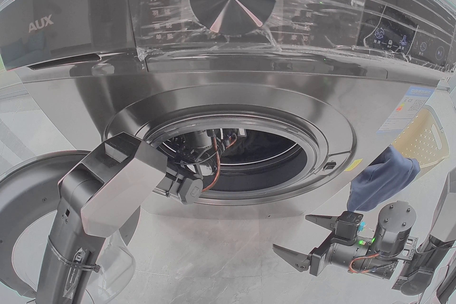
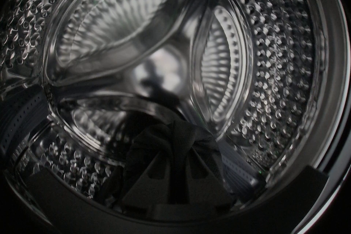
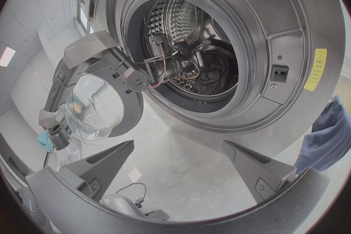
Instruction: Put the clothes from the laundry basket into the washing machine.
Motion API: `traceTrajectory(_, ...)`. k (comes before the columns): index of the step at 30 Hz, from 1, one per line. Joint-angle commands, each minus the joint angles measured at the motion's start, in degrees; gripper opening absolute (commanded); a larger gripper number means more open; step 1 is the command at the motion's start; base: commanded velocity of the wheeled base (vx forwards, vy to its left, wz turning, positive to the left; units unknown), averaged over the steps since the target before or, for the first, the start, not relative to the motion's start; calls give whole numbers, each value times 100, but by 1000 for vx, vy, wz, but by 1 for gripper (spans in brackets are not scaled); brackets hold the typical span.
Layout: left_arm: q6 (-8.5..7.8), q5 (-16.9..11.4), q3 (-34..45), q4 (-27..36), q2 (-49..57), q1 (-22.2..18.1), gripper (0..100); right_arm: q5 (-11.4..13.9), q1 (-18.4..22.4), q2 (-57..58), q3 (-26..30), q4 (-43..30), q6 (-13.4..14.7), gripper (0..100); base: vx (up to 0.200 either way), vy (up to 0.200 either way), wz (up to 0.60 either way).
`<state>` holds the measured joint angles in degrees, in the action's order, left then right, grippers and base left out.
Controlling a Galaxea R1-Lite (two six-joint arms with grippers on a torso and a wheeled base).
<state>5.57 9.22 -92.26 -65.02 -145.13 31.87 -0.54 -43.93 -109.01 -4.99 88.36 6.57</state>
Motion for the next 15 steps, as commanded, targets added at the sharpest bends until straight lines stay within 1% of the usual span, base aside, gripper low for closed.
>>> traceTrajectory(1, 49, 124, -776, 60, -446, -225, 0, 1, -10, -24, -2, -3, 2, 100, 0, 0, 0)
traceTrajectory(7, 67, 124, -759, 51, -481, -295, 0, 1, -1, -24, -2, 6, 2, 100, 0, 0, 0)
traceTrajectory(8, 102, 124, -671, 113, -446, -295, 0, 1, -1, -24, -2, 6, 11, 100, 0, 0, 0)
traceTrajectory(9, 164, 124, -627, 183, -429, -286, 100, 1, -10, -24, -2, -3, 11, 100, 0, 0, 0)
traceTrajectory(11, 287, 124, -477, 271, -367, -269, 100, 1, -1, -24, -2, 6, 11, 100, 0, 0, 0)
traceTrajectory(12, 287, 124, -477, 271, -367, -269, 100, 1, -1, -24, -2, 6, 11, 100, 0, 0, 0)
traceTrajectory(13, 383, 124, -231, 306, -209, -225, 100, 1, -1, -24, -2, 6, 11, 100, 0, 0, 0)
traceTrajectory(15, 427, 124, 41, 333, -42, -163, 100, 1, 8, -24, -2, 6, 2, 100, 0, 0, 0)
